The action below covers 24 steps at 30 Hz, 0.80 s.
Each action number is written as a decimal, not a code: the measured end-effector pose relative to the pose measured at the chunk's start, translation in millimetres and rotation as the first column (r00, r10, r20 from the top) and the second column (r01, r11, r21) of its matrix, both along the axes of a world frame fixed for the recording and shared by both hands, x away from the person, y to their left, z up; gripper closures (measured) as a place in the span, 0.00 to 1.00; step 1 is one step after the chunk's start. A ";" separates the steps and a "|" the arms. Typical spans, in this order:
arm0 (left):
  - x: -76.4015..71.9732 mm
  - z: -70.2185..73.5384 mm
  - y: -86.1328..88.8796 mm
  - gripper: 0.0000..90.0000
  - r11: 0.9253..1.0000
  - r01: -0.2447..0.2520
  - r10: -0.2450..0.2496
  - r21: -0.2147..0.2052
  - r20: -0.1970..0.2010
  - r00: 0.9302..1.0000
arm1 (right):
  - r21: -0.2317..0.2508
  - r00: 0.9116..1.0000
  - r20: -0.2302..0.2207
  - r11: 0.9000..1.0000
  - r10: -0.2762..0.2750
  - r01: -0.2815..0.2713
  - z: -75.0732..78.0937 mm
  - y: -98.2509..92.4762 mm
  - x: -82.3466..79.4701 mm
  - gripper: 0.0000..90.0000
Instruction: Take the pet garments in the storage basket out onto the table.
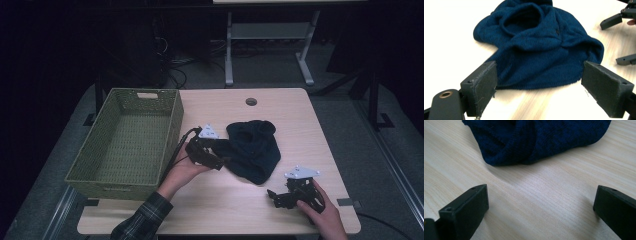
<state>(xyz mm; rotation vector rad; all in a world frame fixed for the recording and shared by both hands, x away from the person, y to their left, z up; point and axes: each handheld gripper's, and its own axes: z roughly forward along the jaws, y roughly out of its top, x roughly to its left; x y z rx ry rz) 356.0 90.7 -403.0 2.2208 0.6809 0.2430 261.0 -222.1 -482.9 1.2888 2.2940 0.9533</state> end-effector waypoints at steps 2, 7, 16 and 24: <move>-2.7 -2.6 2.2 0.14 1.000 -0.004 0.004 0.001 0.006 1.000 | 0.000 1.000 0.000 1.000 0.000 0.000 0.0 0.0 0.0 0.00; -10.4 -11.7 5.1 0.14 1.000 -0.023 0.023 0.013 -0.002 1.000 | 0.000 1.000 0.000 1.000 0.000 0.000 0.0 0.0 0.0 0.00; -19.8 -31.1 11.5 0.14 0.998 -0.062 0.062 0.020 -0.021 0.998 | 0.000 1.000 0.000 1.000 -0.001 0.001 0.0 0.0 0.0 0.00; -28.3 -47.5 14.7 0.14 0.996 -0.073 0.074 0.047 -0.025 0.997 | 0.000 1.000 0.000 1.000 0.000 0.000 0.0 0.0 0.0 0.00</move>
